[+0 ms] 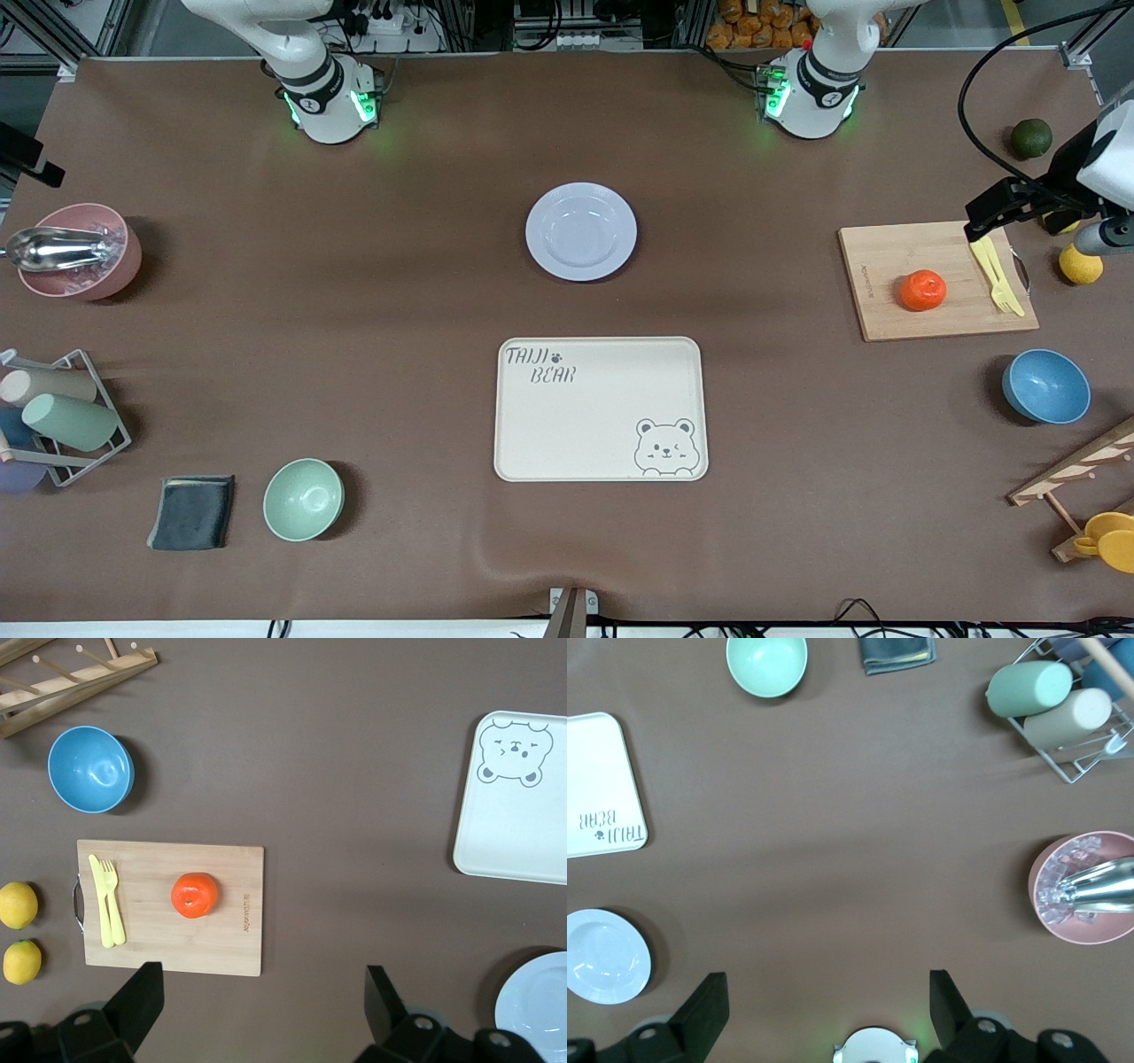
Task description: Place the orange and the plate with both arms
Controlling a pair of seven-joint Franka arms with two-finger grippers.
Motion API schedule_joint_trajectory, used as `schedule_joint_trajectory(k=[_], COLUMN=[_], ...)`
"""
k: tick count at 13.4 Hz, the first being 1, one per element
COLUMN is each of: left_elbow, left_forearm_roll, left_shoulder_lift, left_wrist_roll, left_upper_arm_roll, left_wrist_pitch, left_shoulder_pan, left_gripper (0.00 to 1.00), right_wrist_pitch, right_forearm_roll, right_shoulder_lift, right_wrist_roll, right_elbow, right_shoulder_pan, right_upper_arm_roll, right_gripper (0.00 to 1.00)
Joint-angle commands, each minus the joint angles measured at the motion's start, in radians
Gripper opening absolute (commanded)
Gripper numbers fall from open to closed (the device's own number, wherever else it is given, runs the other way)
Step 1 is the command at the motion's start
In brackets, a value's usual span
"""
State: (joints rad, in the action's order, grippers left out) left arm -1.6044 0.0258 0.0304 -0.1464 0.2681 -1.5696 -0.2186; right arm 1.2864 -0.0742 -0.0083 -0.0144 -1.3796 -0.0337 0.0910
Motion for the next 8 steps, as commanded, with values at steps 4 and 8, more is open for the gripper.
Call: schedule_joint_trajectory(k=[4,8], left_elbow=[0.032,-0.07], left_forearm_roll=[0.02,0.019], left_shoulder_lift=[-0.017,-0.044], left_wrist_roll=[0.016,0.024], left_upper_arm_roll=[0.005,0.01], left_wrist_pitch=[0.046,-0.019], left_shoulder_pan=[-0.008,-0.091], left_gripper=[1.0,1.0], right_wrist_pitch=[0.04,0.054], right_forearm_roll=[0.051,0.08], right_shoulder_lift=[-0.073,-0.067], right_wrist_roll=[-0.036,-0.029], right_elbow=[-0.093,-0.099], right_shoulder_pan=[-0.045,0.017], right_upper_arm_roll=[-0.094,-0.07], right_gripper=[1.0,1.0])
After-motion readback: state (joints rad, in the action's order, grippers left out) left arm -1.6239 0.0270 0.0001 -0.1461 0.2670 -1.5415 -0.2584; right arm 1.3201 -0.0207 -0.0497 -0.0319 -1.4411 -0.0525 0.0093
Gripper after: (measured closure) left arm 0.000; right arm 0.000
